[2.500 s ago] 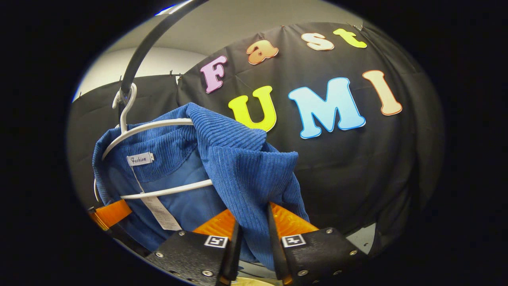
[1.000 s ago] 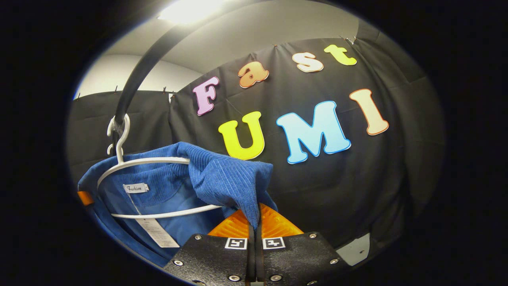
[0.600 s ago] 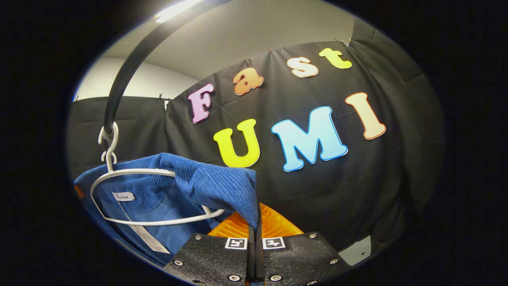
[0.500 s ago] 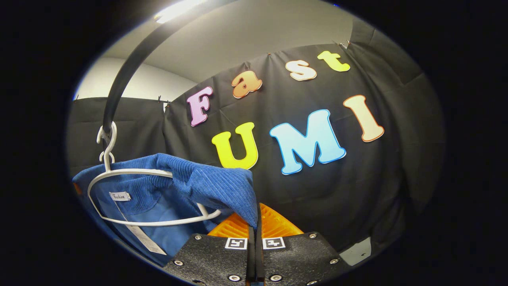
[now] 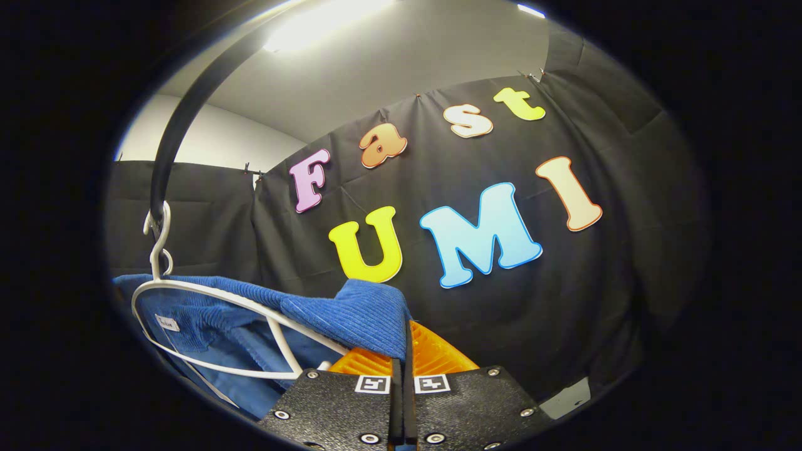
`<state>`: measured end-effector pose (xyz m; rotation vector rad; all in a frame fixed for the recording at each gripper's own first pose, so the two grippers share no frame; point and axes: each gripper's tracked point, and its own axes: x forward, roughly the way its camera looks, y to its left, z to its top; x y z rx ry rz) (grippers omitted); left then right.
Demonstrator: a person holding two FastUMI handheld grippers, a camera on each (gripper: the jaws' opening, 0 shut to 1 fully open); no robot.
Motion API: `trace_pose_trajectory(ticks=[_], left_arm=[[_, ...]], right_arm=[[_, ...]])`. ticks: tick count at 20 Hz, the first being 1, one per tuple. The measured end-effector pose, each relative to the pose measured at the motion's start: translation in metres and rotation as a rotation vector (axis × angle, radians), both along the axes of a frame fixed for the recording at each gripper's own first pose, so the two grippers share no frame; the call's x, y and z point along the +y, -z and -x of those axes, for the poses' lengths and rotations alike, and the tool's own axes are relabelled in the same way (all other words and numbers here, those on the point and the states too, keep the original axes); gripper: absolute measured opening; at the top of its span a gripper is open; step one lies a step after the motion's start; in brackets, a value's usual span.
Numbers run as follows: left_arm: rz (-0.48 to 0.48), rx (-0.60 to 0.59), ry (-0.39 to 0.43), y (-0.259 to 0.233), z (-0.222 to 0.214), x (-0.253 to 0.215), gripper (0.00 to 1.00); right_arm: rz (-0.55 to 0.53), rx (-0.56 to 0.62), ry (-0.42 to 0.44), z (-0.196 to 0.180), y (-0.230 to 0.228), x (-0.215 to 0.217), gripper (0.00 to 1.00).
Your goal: Grasp the clothes on the hanger with both hands and then place them into the laundry hamper below.
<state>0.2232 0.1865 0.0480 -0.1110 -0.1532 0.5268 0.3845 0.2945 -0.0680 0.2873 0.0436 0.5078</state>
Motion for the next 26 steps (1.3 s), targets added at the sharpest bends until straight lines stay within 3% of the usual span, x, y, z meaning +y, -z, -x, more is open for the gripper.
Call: trace_pose_trajectory(ticks=[5,8,11,14,19,26], left_arm=[[0.031,0.007,0.033,0.005,-0.011,0.016,0.01],[-0.008,0.051,0.099,0.006,-0.016,0.024,0.01],[0.011,0.077,0.143,0.014,-0.015,0.033,0.01],[0.003,0.096,0.119,0.02,-0.023,0.045,0.01],[0.08,0.126,0.137,0.057,-0.013,0.048,0.01],[0.036,0.168,0.147,0.065,-0.006,0.047,0.01]], right_arm=[[0.017,-0.061,-0.002,0.002,-0.006,0.007,0.0],[0.049,-0.099,-0.006,0.006,-0.01,0.007,0.0],[0.055,-0.127,-0.026,0.006,-0.013,0.013,0.0],[0.06,-0.144,-0.05,0.009,-0.014,0.019,0.0],[0.075,-0.13,-0.025,0.01,-0.006,0.017,0.0],[0.126,-0.163,-0.001,0.001,-0.001,0.015,0.0]])
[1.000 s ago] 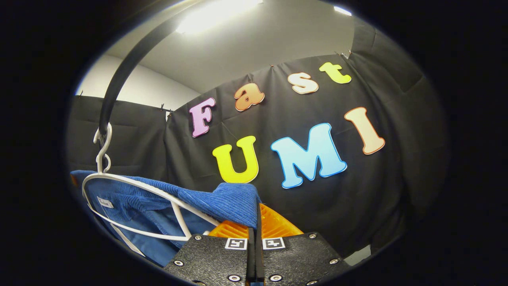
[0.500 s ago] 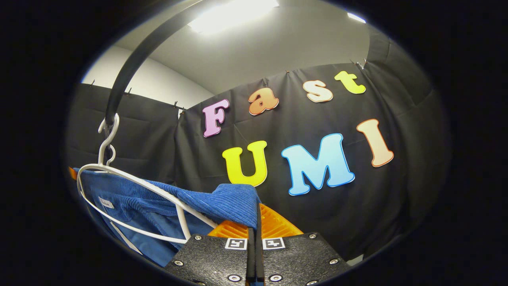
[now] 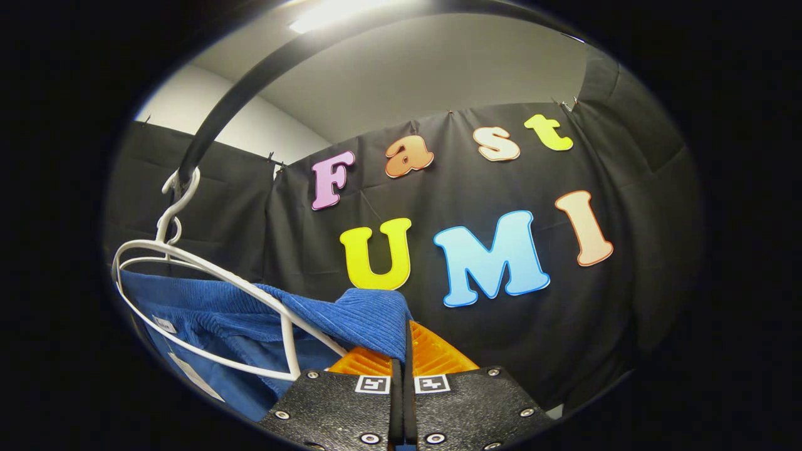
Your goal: Grasp the clothes on the hanger with both hands and then place them into the laundry hamper below.
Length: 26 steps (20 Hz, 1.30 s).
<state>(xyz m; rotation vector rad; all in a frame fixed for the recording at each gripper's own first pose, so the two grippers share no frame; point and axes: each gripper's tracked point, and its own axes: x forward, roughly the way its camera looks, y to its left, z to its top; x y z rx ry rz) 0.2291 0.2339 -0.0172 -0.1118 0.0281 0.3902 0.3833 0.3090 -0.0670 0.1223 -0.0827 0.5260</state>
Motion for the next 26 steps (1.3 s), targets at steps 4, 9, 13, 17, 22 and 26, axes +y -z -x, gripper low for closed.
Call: trace_pose_trajectory(ticks=[4,9,13,17,22,26], left_arm=[[0.071,-0.001,0.006,0.023,-0.001,0.004,0.01],[0.107,0.016,-0.008,0.05,0.011,-0.007,0.01],[0.098,0.035,-0.01,0.061,0.009,-0.024,0.01],[0.13,0.046,-0.021,0.073,-0.001,-0.031,0.01],[0.128,0.102,-0.012,0.096,-0.002,-0.049,0.0],[0.127,0.134,-0.011,0.111,0.012,-0.063,0.01]], right_arm=[[0.029,-0.009,-0.008,0.005,0.01,0.004,0.0],[0.047,0.0,-0.006,0.003,0.021,0.003,0.0],[0.089,0.022,0.032,-0.004,0.036,-0.008,0.0],[0.119,0.056,0.044,-0.004,0.055,-0.02,0.0],[0.149,0.098,0.054,0.003,0.077,-0.04,0.0],[0.149,0.148,0.042,0.017,0.095,-0.054,0.0]])
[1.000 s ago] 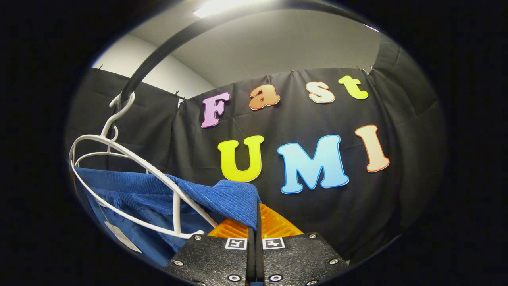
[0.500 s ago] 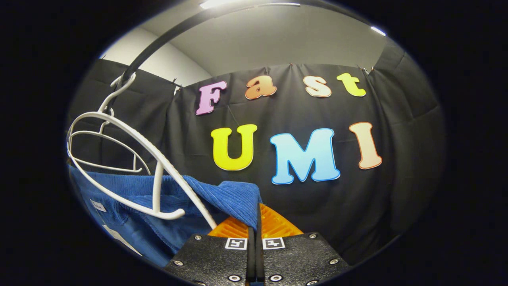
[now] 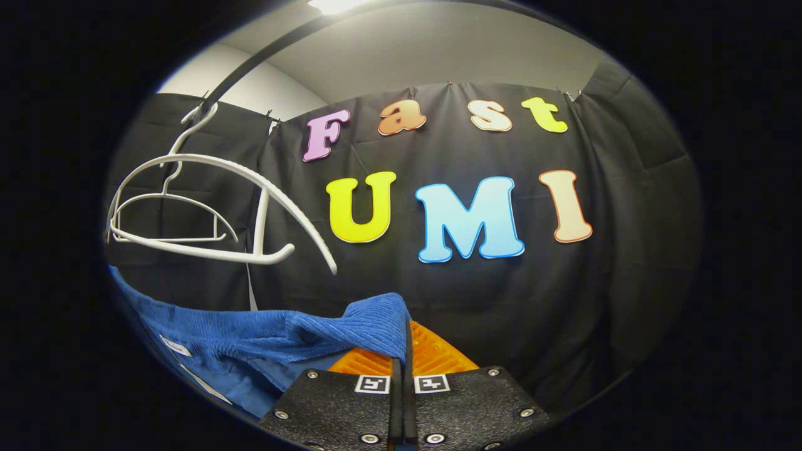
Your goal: Grasp the clothes on the hanger with both hands and then place them into the laundry hamper below.
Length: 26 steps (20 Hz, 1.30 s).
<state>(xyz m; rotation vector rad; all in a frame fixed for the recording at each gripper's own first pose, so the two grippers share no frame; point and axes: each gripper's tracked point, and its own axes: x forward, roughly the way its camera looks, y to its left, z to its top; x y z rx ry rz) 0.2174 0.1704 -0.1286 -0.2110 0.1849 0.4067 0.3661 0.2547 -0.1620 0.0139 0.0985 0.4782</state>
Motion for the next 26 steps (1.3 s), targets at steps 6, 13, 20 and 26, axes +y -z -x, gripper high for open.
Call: trace_pose_trajectory(ticks=[6,13,20,26], left_arm=[[0.019,0.051,-0.003,0.035,0.038,-0.015,0.01],[0.027,0.136,0.003,0.073,0.077,-0.038,0.02],[0.032,0.24,0.002,0.099,0.152,-0.024,0.02],[0.025,0.305,0.151,0.114,0.176,-0.035,0.02]], right_arm=[[0.032,0.091,-0.016,0.033,0.032,-0.015,0.0],[0.093,0.181,-0.049,0.082,0.066,-0.022,0.0],[0.202,0.32,-0.062,0.168,0.112,-0.05,0.0],[0.248,0.389,0.004,0.228,0.112,-0.048,0.0]])
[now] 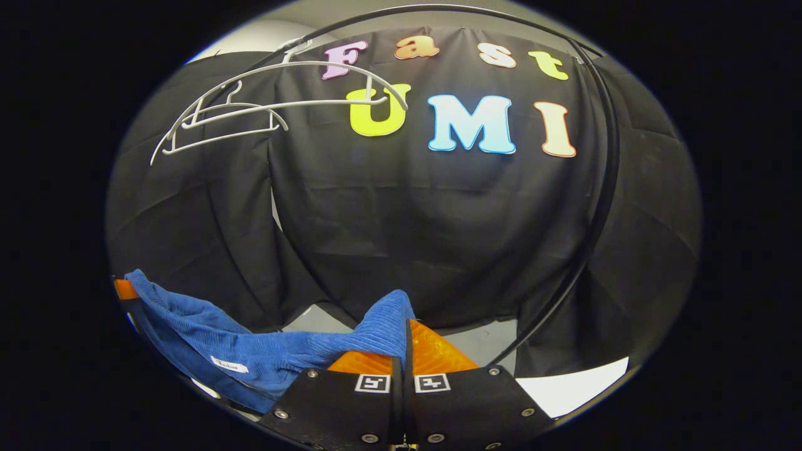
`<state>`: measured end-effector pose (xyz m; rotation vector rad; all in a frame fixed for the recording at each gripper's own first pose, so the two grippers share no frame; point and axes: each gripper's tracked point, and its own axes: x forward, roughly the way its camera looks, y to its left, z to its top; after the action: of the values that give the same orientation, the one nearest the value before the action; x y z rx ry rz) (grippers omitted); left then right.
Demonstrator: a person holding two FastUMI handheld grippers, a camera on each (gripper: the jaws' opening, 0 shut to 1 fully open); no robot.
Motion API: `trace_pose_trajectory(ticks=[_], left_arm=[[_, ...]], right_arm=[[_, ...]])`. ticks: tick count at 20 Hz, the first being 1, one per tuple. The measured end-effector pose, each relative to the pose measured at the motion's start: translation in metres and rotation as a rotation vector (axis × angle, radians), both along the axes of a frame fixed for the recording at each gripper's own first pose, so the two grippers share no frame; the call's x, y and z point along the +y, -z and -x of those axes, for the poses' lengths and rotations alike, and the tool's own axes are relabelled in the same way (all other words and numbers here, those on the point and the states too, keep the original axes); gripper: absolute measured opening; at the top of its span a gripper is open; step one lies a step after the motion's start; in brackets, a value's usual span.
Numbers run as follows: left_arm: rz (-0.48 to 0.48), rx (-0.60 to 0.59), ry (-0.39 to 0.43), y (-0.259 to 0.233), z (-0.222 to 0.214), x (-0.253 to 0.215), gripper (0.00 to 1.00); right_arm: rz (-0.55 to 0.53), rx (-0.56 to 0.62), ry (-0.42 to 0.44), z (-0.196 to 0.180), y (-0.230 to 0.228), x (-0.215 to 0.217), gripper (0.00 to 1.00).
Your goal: Grasp the clothes on the hanger with both hands and then place them into the laundry hamper below.
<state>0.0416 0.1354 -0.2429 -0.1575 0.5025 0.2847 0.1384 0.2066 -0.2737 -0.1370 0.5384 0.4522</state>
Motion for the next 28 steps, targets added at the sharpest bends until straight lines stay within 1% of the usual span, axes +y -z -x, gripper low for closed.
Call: trace_pose_trajectory(ticks=[3,7,10,14,16,17,19,20,21,23,26,28], left_arm=[[0.009,0.022,0.109,0.006,0.011,-0.008,0.02],[-0.026,0.049,0.26,0.023,0.032,-0.012,0.01],[0.007,0.064,0.365,0.041,0.04,-0.021,0.02],[0.067,0.043,0.469,0.044,0.03,-0.045,0.01],[0.079,0.038,0.493,0.043,0.024,-0.056,0.02],[0.079,0.029,0.507,0.041,0.022,-0.061,0.0],[0.066,0.034,0.522,0.049,0.023,-0.068,0.0],[0.063,0.042,0.523,0.053,0.022,-0.067,0.02],[0.068,0.053,0.52,0.06,0.022,-0.066,0.0],[0.095,0.075,0.516,0.071,0.016,-0.065,0.02],[0.11,0.108,0.506,0.093,0.01,-0.063,0.02],[0.119,0.129,0.499,0.105,0.003,-0.061,0.0]], right_arm=[[0.002,0.007,0.04,0.035,-0.008,0.012,0.0],[-0.004,0.01,0.082,0.082,-0.013,0.028,0.0],[-0.018,0.042,0.103,0.117,-0.004,0.041,0.0],[-0.017,0.069,0.113,0.158,0.001,0.051,0.0],[-0.026,0.086,0.11,0.168,0.007,0.055,0.0],[-0.036,0.097,0.108,0.171,0.01,0.058,0.0],[-0.039,0.118,0.109,0.176,0.018,0.059,0.0],[-0.041,0.129,0.116,0.177,0.023,0.058,0.0],[-0.044,0.137,0.124,0.178,0.029,0.058,0.0],[-0.038,0.152,0.131,0.179,0.041,0.058,0.0],[-0.026,0.18,0.145,0.179,0.057,0.057,0.0],[-0.027,0.208,0.17,0.178,0.067,0.055,0.0]])
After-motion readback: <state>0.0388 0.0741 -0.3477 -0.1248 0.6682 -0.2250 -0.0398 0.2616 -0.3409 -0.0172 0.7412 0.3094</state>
